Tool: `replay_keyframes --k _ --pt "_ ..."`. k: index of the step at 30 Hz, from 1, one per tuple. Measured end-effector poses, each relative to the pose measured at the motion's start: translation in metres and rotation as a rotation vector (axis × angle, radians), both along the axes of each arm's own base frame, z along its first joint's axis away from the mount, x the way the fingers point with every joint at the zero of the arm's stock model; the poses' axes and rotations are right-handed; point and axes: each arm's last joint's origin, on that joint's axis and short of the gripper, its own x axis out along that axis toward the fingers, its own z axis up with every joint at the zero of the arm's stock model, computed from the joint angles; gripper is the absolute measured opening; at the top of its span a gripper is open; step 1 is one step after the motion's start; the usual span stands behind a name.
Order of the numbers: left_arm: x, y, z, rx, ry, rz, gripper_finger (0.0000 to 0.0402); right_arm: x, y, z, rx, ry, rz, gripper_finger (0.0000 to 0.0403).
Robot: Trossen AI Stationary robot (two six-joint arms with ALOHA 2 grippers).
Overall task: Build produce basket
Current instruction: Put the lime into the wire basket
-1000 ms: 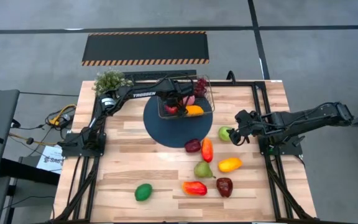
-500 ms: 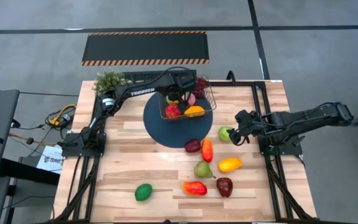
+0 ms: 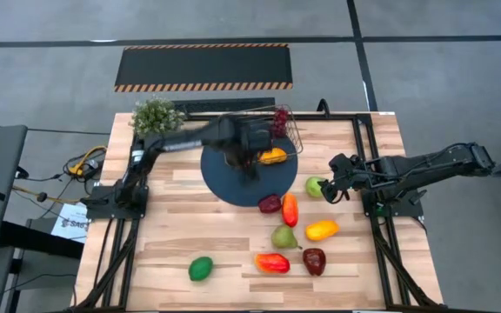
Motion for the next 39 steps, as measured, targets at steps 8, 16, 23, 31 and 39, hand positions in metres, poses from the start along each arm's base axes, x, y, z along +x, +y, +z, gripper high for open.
replay_keyframes --k 8,16,23,31,39 --pt "-0.016 -0.139 -0.008 -0.007 0.026 -0.182 0.0396 0.0 0.0 0.0 -0.001 0.0 0.001 0.0385" --pt "-0.06 -0.245 -0.04 -0.029 0.108 -0.215 0.0396 0.0 0.0 0.0 -0.001 -0.001 0.002 0.0385" --pt "-0.082 -0.276 -0.075 -0.029 0.148 -0.026 0.0396 0.0 0.0 0.0 -0.004 -0.002 0.006 0.0385" --pt "-0.093 -0.288 -0.087 -0.074 0.199 0.104 0.0396 0.001 0.0 0.0 -0.004 -0.005 0.007 0.0385" --pt "-0.096 -0.289 -0.113 -0.08 0.214 0.105 0.0396 0.001 0.0 0.0 -0.004 -0.006 0.007 0.0385"
